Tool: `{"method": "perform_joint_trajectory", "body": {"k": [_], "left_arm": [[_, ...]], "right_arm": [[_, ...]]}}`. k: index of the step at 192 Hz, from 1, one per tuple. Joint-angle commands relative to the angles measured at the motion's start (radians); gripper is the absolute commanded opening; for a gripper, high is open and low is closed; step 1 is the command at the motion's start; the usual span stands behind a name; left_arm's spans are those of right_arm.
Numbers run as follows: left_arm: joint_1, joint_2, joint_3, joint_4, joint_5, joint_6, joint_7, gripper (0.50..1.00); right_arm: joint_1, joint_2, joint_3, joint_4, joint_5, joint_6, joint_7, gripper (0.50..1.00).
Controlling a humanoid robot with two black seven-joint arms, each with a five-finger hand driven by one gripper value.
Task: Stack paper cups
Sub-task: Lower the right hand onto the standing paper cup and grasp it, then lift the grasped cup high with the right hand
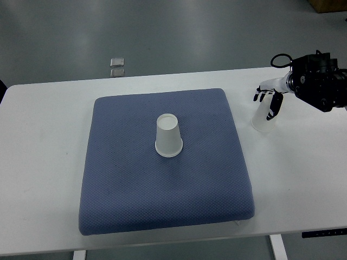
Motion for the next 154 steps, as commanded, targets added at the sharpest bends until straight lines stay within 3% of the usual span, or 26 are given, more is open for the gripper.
{"method": "perform_joint_trajectory", "body": {"k": [1, 13, 45, 72, 103, 127, 154], "left_arm": [[-0.001, 0.0, 0.0, 0.001, 0.0, 0.0, 0.0, 1.0], [0.001, 0.0, 0.0, 0.001, 0.0, 0.0, 0.0, 1.0], [0.001, 0.0, 0.0, 0.003, 0.0, 0.0, 0.0, 1.0], [-0.001, 0.0, 0.0, 0.005, 0.0, 0.0, 0.0, 1.0], [-0.001, 0.0, -0.001, 0.002, 0.0, 0.0, 0.0, 1.0], [-0.001, 0.0, -0.001, -0.002, 0.0, 0.0, 0.0, 1.0], [-0.001, 0.0, 0.0, -0.002, 0.0, 0.0, 0.0, 1.0]], "right_arm": [[-0.001, 0.0, 0.0, 0.0, -0.002, 0.0, 0.001, 0.699], [0.001, -0.001, 0.0, 0.0, 0.0, 0.0, 0.001, 0.66], [0.053, -0.02, -0.003, 0.011, 0.0, 0.026, 0.001, 0.654], [0.208, -0.08, -0.001, 0.054, -0.003, 0.149, 0.001, 0.654], [0.489, -0.172, -0.011, 0.178, -0.012, 0.276, 0.001, 0.656], [0.651, -0.216, -0.02, 0.232, -0.017, 0.276, 0.001, 0.658], [0.743, -0.25, -0.023, 0.278, -0.017, 0.276, 0.001, 0.66]]}}
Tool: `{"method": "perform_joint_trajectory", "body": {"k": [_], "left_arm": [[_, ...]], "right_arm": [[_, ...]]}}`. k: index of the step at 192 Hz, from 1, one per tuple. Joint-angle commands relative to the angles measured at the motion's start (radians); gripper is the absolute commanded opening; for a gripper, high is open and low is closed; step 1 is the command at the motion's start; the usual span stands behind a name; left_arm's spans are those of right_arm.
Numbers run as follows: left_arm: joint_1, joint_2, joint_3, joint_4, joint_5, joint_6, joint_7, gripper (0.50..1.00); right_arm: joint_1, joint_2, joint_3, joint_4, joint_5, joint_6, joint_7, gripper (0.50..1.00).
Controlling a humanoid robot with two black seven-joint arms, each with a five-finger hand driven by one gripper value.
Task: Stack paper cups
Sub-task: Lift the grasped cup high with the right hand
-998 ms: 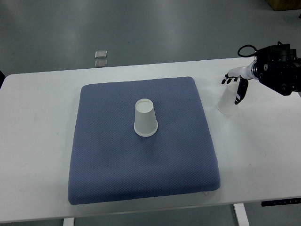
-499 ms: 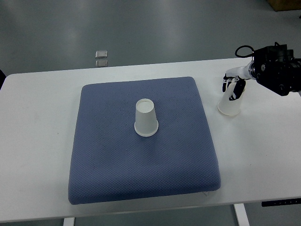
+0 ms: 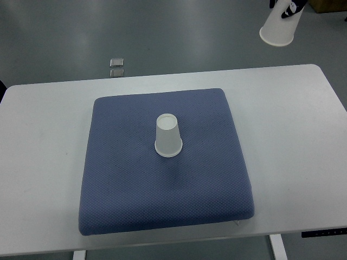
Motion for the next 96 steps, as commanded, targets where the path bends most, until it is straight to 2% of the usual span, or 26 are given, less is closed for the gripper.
{"method": "perform_joint_trajectory", "body": {"k": [1, 65, 96], "left_arm": [[0.0, 0.0, 0.001, 0.0, 0.0, 0.0, -0.001, 1.0], [0.0, 0.0, -0.001, 0.001, 0.0, 0.0, 0.0, 1.0], [0.0, 0.0, 0.001, 0.0, 0.0, 0.0, 0.0, 1.0]], "right_arm": [[0.067, -0.024, -0.003, 0.035, 0.0, 0.0, 0.0, 0.658], [0.1, -0.021, 0.009, 0.083, 0.003, 0.0, -0.002, 0.66], [0.126, 0.032, 0.015, 0.176, 0.013, 0.0, -0.003, 0.66]]}}
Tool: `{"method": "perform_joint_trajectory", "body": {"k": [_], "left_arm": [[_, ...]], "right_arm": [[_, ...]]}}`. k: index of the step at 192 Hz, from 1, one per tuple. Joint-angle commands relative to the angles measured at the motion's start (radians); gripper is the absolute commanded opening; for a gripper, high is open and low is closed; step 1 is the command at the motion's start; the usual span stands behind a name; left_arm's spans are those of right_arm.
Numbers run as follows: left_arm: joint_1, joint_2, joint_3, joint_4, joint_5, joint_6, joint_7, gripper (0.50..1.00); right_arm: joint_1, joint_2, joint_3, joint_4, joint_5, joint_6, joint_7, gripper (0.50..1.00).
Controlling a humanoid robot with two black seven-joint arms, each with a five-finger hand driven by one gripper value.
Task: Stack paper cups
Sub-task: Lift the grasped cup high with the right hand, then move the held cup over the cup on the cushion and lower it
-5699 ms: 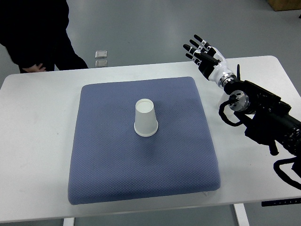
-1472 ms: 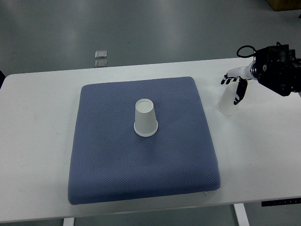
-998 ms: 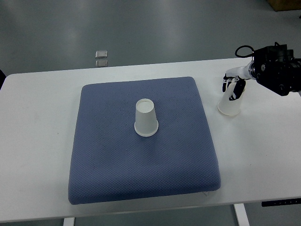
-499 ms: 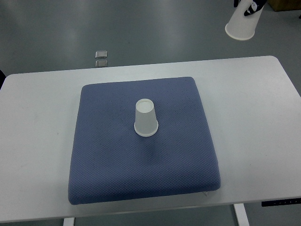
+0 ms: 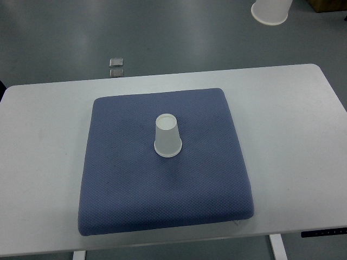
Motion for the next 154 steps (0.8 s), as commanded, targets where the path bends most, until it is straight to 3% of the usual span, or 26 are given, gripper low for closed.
{"method": "perform_joint_trajectory", "body": {"k": [1, 30, 91, 154], "left_arm": [[0.0, 0.0, 0.0, 0.0, 0.0, 0.0, 0.001, 1.0], [0.0, 0.0, 0.0, 0.002, 0.0, 0.0, 0.001, 1.0], [0.0, 0.0, -0.001, 0.005, 0.0, 0.0, 0.001, 1.0], [0.0, 0.0, -0.001, 0.006, 0.0, 0.0, 0.001, 1.0]], "right_arm": [[0.01, 0.039, 0.003, 0.061, 0.008, 0.0, -0.001, 0.66], [0.026, 0.136, 0.049, 0.13, 0.016, 0.0, -0.013, 0.66], [0.013, 0.345, 0.062, 0.137, 0.124, 0.0, -0.015, 0.662], [-0.031, 0.449, 0.062, 0.134, 0.167, -0.031, -0.014, 0.666]]}}
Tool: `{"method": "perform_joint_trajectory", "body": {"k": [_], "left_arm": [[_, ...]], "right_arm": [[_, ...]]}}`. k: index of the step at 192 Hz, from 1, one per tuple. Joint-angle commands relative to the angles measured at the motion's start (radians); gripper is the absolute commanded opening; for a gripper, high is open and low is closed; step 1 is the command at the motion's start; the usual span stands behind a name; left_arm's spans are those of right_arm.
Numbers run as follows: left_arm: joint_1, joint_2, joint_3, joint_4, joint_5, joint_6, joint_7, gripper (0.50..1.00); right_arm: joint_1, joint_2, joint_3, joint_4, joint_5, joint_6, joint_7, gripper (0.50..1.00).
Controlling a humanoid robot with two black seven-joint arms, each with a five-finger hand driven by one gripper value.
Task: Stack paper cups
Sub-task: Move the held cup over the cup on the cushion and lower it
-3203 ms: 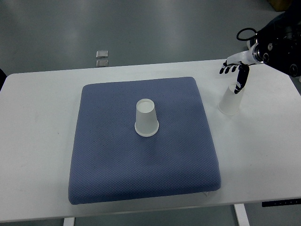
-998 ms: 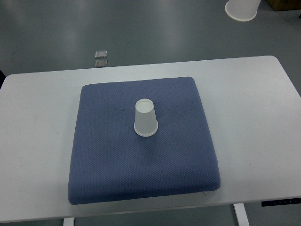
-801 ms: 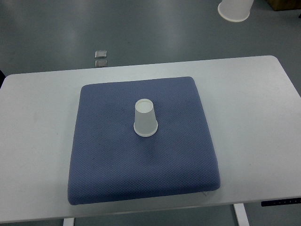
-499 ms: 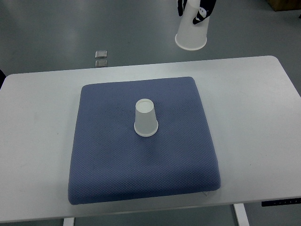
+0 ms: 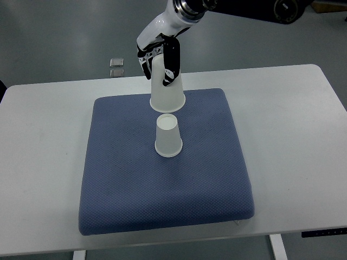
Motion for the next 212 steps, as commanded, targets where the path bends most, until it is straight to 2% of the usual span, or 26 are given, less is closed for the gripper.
{"method": "perform_joint_trajectory", "body": {"k": [1, 69, 212], "left_arm": [[0.0, 0.0, 0.0, 0.0, 0.0, 0.0, 0.0, 1.0], [0.0, 0.0, 0.0, -0.004, 0.0, 0.0, 0.0, 1.0], [0.0, 0.0, -0.003, 0.003, 0.0, 0.0, 0.0, 1.0]], "right_arm": [[-0.012, 0.028, 0.0, -0.003, 0.017, -0.021, 0.002, 0.666], [-0.072, 0.055, -0.005, -0.018, 0.028, -0.097, 0.0, 0.67], [-0.145, 0.055, -0.034, -0.025, 0.011, -0.12, 0.0, 0.682]]}}
